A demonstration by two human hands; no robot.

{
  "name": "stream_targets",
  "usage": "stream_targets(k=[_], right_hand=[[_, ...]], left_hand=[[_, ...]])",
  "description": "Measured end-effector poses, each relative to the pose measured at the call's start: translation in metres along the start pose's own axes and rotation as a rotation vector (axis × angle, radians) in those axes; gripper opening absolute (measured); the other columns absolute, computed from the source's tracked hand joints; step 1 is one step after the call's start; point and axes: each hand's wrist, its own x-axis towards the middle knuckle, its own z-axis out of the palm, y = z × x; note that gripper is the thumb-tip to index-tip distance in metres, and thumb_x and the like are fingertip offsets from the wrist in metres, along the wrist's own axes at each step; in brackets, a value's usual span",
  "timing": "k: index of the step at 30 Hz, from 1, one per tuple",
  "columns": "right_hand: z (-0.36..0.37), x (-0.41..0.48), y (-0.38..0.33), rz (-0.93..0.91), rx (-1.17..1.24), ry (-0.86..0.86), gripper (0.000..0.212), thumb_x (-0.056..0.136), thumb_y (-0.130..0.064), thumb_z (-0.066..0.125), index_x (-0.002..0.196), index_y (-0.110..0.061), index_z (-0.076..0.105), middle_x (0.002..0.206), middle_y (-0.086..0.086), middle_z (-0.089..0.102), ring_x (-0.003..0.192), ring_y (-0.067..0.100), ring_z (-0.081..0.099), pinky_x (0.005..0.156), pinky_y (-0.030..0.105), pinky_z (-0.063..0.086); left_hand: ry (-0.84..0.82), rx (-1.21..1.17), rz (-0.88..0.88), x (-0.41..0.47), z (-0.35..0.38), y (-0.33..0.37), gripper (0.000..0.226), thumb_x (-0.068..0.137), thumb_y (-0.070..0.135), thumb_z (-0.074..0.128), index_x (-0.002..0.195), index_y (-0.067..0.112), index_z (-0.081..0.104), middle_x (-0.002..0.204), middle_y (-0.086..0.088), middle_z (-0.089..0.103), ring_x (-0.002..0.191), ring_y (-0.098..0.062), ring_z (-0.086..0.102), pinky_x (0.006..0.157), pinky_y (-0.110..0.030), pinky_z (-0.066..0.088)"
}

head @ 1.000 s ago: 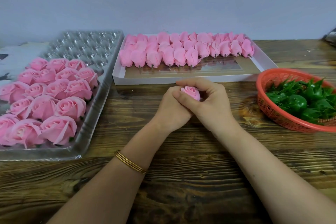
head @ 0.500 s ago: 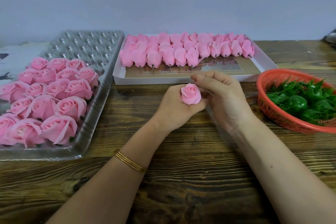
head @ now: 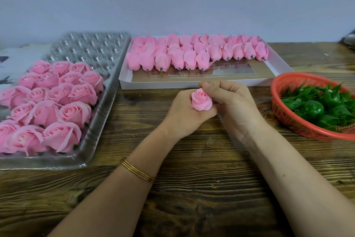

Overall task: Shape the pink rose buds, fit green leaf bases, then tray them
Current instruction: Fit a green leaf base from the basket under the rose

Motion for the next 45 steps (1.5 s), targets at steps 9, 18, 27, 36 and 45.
stream_targets(k=[9, 18, 27, 36, 45], right_hand=[[0.001, 0.002, -0.001, 0.080, 0.086, 0.000, 0.008, 0.088, -0.001, 0.060, 0.086, 0.003, 0.067, 0.073, 0.009, 0.070, 0.071, 0.016, 0.067, 0.071, 0.024, 0.055], [0.002, 0.004, -0.004, 0.063, 0.133, 0.058, 0.026, 0.087, 0.004, 0.056, 0.067, -0.007, 0.069, 0.067, 0.004, 0.066, 0.068, 0.014, 0.065, 0.070, 0.025, 0.053], [0.001, 0.001, -0.003, 0.026, 0.023, 0.052, 0.017, 0.090, -0.009, 0.062, 0.076, -0.001, 0.069, 0.067, 0.005, 0.067, 0.067, 0.014, 0.064, 0.070, 0.026, 0.050], [0.004, -0.001, -0.005, 0.062, -0.011, 0.079, 0.015, 0.085, 0.006, 0.060, 0.077, -0.006, 0.061, 0.081, 0.010, 0.064, 0.077, 0.020, 0.060, 0.073, 0.031, 0.047], [0.001, -0.008, -0.012, -0.094, -0.058, -0.104, 0.007, 0.066, -0.015, 0.072, 0.072, -0.013, 0.071, 0.103, 0.002, 0.069, 0.098, 0.009, 0.064, 0.089, 0.024, 0.049]], left_hand=[[0.016, 0.000, -0.001, 0.001, 0.000, -0.003, 0.011, 0.079, 0.002, 0.074, 0.079, -0.003, 0.064, 0.071, -0.016, 0.063, 0.067, -0.012, 0.052, 0.061, -0.028, 0.042], [0.035, -0.016, 0.006, 0.003, 0.000, -0.005, 0.009, 0.078, 0.004, 0.078, 0.084, 0.003, 0.071, 0.079, -0.006, 0.072, 0.072, -0.009, 0.061, 0.066, -0.025, 0.049], [0.030, 0.004, 0.022, 0.001, -0.002, -0.001, 0.012, 0.079, 0.004, 0.076, 0.081, 0.015, 0.073, 0.077, 0.005, 0.073, 0.072, -0.007, 0.064, 0.067, -0.020, 0.052], [0.028, 0.002, 0.019, 0.002, -0.002, -0.003, 0.018, 0.079, 0.007, 0.077, 0.071, 0.018, 0.066, 0.064, 0.002, 0.062, 0.062, -0.005, 0.053, 0.058, -0.018, 0.043], [-0.064, -0.072, 0.026, -0.001, 0.000, 0.002, 0.017, 0.080, -0.005, 0.074, 0.095, -0.005, 0.067, 0.090, -0.024, 0.070, 0.076, -0.014, 0.060, 0.069, -0.031, 0.050]])
